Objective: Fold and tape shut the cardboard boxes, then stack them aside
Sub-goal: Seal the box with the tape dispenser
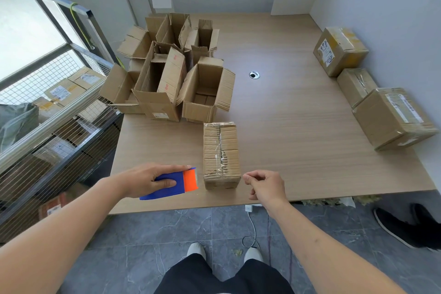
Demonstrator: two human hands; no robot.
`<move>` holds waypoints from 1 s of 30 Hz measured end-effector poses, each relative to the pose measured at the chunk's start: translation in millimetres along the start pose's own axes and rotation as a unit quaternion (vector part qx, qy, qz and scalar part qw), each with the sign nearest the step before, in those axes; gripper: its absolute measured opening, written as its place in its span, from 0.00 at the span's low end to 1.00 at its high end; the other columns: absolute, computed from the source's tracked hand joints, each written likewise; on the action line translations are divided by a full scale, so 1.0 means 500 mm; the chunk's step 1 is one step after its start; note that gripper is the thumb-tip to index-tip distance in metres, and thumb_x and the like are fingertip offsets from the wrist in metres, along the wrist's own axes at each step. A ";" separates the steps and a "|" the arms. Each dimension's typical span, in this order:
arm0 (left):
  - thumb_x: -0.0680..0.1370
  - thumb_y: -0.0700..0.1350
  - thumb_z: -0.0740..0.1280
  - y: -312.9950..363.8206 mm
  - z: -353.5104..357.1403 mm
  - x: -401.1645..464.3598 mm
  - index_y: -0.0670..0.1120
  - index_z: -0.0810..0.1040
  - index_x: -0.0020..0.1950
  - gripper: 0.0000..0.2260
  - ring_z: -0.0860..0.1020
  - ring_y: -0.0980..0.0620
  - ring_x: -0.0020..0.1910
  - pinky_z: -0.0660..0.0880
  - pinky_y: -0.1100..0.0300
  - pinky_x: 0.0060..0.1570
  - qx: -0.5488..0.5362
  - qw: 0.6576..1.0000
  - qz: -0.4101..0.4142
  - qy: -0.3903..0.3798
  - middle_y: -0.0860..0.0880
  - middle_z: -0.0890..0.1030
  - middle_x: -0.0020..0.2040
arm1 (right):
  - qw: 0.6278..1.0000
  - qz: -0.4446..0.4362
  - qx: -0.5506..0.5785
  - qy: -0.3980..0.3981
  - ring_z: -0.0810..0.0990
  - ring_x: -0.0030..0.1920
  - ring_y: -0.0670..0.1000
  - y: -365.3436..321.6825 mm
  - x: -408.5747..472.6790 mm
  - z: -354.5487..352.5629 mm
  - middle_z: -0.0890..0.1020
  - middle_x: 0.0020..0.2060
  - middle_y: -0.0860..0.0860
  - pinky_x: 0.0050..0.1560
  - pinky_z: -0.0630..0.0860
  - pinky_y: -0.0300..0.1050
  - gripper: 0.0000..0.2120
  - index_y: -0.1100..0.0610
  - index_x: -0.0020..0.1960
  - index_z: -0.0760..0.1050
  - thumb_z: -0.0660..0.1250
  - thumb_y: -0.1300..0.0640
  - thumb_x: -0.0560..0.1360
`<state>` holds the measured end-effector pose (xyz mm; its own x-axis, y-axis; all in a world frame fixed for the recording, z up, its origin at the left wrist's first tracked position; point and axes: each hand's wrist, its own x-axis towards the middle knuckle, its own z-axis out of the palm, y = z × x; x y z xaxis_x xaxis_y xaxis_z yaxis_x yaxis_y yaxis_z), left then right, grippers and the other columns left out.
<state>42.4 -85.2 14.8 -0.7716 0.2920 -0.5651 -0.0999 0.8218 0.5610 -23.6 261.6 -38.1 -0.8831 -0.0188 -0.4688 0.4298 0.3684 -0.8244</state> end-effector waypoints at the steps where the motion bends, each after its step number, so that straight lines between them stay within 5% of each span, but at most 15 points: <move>1: 0.85 0.57 0.60 0.000 0.001 0.002 0.80 0.56 0.73 0.23 0.74 0.57 0.57 0.74 0.54 0.58 0.006 1.000 0.001 0.006 0.63 0.71 0.68 | 1.000 -0.001 -0.002 0.000 0.76 0.28 0.49 0.001 0.003 0.000 0.86 0.35 0.49 0.34 0.85 0.53 0.04 0.51 0.41 0.87 0.77 0.58 0.75; 11: 0.85 0.59 0.57 0.010 0.002 0.049 0.82 0.48 0.72 0.25 0.72 0.58 0.50 0.72 0.56 0.52 0.102 0.994 0.006 0.048 0.56 0.73 0.55 | 0.998 -0.007 -0.035 -0.042 0.75 0.28 0.50 0.011 0.054 0.004 0.84 0.38 0.51 0.32 0.82 0.46 0.02 0.50 0.45 0.86 0.78 0.56 0.74; 17: 0.84 0.59 0.57 0.010 -0.011 0.071 0.82 0.47 0.72 0.25 0.71 0.60 0.47 0.71 0.56 0.49 0.147 0.987 0.024 0.053 0.55 0.73 0.51 | 0.993 -0.042 -0.074 -0.082 0.81 0.32 0.48 0.021 0.090 0.004 0.85 0.42 0.47 0.38 0.84 0.50 0.06 0.47 0.52 0.86 0.77 0.51 0.75; 22: 0.85 0.59 0.57 0.012 -0.021 0.076 0.81 0.48 0.73 0.25 0.70 0.60 0.47 0.70 0.56 0.50 0.161 0.985 0.033 0.049 0.56 0.71 0.50 | 0.976 -0.092 -0.170 -0.103 0.83 0.49 0.49 0.018 0.116 -0.014 0.83 0.55 0.39 0.54 0.81 0.51 0.32 0.35 0.74 0.68 0.74 0.38 0.73; 25: 0.85 0.59 0.57 0.015 -0.026 0.080 0.81 0.48 0.73 0.25 0.70 0.59 0.47 0.72 0.54 0.53 0.159 0.986 0.037 0.043 0.55 0.71 0.50 | 0.953 -0.176 -0.201 -0.141 0.79 0.56 0.44 0.010 0.118 -0.020 0.78 0.65 0.41 0.63 0.77 0.51 0.29 0.37 0.77 0.66 0.71 0.47 0.79; 27: 0.85 0.59 0.57 0.019 -0.026 0.083 0.82 0.48 0.72 0.25 0.71 0.58 0.48 0.73 0.52 0.54 0.153 0.987 0.038 0.040 0.55 0.71 0.50 | 0.931 -0.267 -0.202 -0.144 0.71 0.70 0.45 0.012 0.121 -0.015 0.72 0.73 0.44 0.72 0.70 0.54 0.27 0.41 0.78 0.66 0.67 0.52 0.81; 30: 0.85 0.59 0.58 0.032 -0.013 0.090 0.82 0.48 0.72 0.25 0.71 0.56 0.49 0.73 0.52 0.55 0.143 0.988 0.047 0.031 0.55 0.72 0.51 | 0.855 -0.389 -0.319 -0.128 0.53 0.82 0.49 0.008 0.125 0.005 0.56 0.82 0.45 0.81 0.52 0.51 0.28 0.43 0.81 0.60 0.59 0.42 0.82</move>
<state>2.1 -62.1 2.0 -0.8073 0.3509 -0.4745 0.1498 0.8996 0.4103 -76.8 259.2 -71.4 -0.7496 -0.6615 0.0205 -0.5302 0.5818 -0.6168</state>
